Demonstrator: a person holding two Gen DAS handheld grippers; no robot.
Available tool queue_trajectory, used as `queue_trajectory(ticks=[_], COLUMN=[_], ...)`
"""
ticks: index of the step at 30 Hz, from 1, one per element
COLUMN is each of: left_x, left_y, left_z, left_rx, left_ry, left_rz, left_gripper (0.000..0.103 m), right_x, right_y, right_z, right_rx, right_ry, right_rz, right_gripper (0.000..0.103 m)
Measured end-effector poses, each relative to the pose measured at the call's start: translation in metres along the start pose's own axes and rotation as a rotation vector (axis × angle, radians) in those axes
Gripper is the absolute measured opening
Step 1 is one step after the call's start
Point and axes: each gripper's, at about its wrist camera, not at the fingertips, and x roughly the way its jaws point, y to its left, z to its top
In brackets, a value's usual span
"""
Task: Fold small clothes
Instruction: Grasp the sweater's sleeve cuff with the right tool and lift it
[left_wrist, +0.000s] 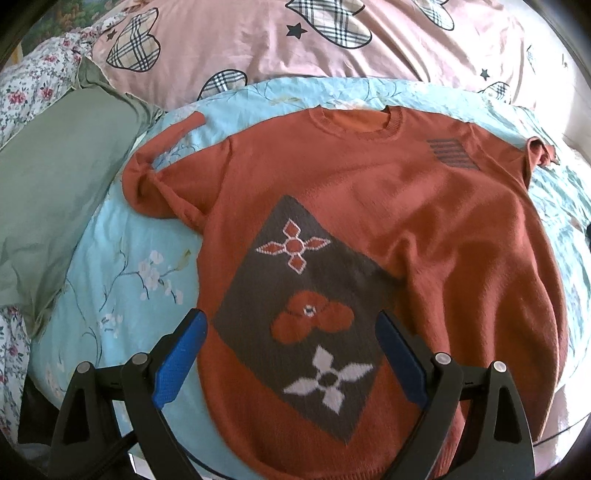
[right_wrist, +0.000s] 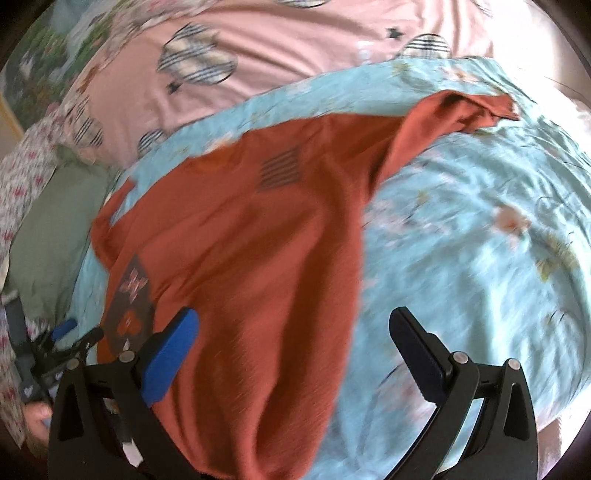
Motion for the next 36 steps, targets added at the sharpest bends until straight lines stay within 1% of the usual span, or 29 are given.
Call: queue_trajectory(ticks=[2,5,6,7,8,9,12,13,14,15,17,18,20,25,26,27,29,31,32,34,36], left_x=[0.006,0.015,0.019,0.022,0.026,0.029,0.041,0.043,0.047,0.05,0.058,0.061,0.068,0.082,0.085,0.087,0.09,0.091,0.091,0.091,0.09], left_y=[0.001,0.003,0.002,0.001,-0.001,-0.003,-0.014,-0.018,-0.021,-0.024,-0.031,-0.034,-0.041,-0.052,-0.054,-0.055,-0.056,-0.054,-0.053,-0.052,-0.051], left_z=[0.006,0.014,0.015,0.016,0.017,0.017,0.017,0.017,0.017,0.018,0.021,0.022,0.025,0.031,0.032,0.032,0.033,0.033,0.033,0.033,0.032], left_rx=[-0.002,-0.012,-0.014,-0.013,-0.011,-0.006,0.012,0.015,0.018,0.02,0.023,0.025,0.032,0.049,0.053,0.054,0.047,0.039,0.036,0.033,0.029], left_ry=[0.001,0.015,0.022,0.029,0.037,0.045,0.074,0.086,0.096,0.101,0.12,0.125,0.139,0.162,0.166,0.171,0.178,0.183,0.181,0.176,0.17], left_rz=[0.01,0.017,0.016,0.014,0.013,0.013,0.008,0.013,0.009,0.005,-0.001,-0.004,-0.006,-0.008,-0.007,-0.006,-0.011,-0.015,-0.017,-0.019,-0.023], left_gripper=[0.093,0.093,0.093,0.093,0.093,0.093,0.093,0.093,0.093,0.093,0.093,0.093,0.093,0.093,0.093,0.093,0.093,0.093,0.093,0.093,0.093], right_x=[0.002,0.008,0.012,0.017,0.021,0.027,0.044,0.052,0.059,0.066,0.078,0.086,0.096,0.107,0.109,0.112,0.109,0.105,0.1,0.097,0.093], right_y=[-0.022,-0.064,-0.08,-0.095,-0.11,-0.124,-0.168,-0.188,-0.203,-0.218,-0.242,-0.255,-0.274,-0.297,-0.299,-0.302,-0.303,-0.294,-0.281,-0.259,-0.224], right_z=[0.019,0.053,0.066,0.08,0.094,0.108,0.146,0.161,0.172,0.182,0.195,0.201,0.213,0.23,0.232,0.236,0.239,0.246,0.249,0.254,0.256], right_rx=[0.051,0.153,0.186,0.219,0.25,0.274,0.358,0.402,0.441,0.479,0.549,0.596,0.648,0.676,0.673,0.67,0.658,0.604,0.551,0.479,0.386], right_ry=[-0.029,-0.087,-0.114,-0.135,-0.152,-0.167,-0.216,-0.23,-0.24,-0.25,-0.262,-0.263,-0.278,-0.305,-0.307,-0.304,-0.314,-0.34,-0.352,-0.36,-0.359], right_rz=[-0.002,0.021,0.03,0.014,-0.014,-0.035,-0.067,-0.087,-0.098,-0.11,-0.107,-0.095,-0.077,-0.071,-0.074,-0.094,-0.095,-0.086,-0.076,-0.032,0.029], right_gripper=[0.103,0.103,0.1,0.098,0.088,0.076,0.06,0.058,0.05,0.046,0.045,0.042,0.04,0.038,0.034,0.021,0.011,0.009,0.008,0.008,0.008])
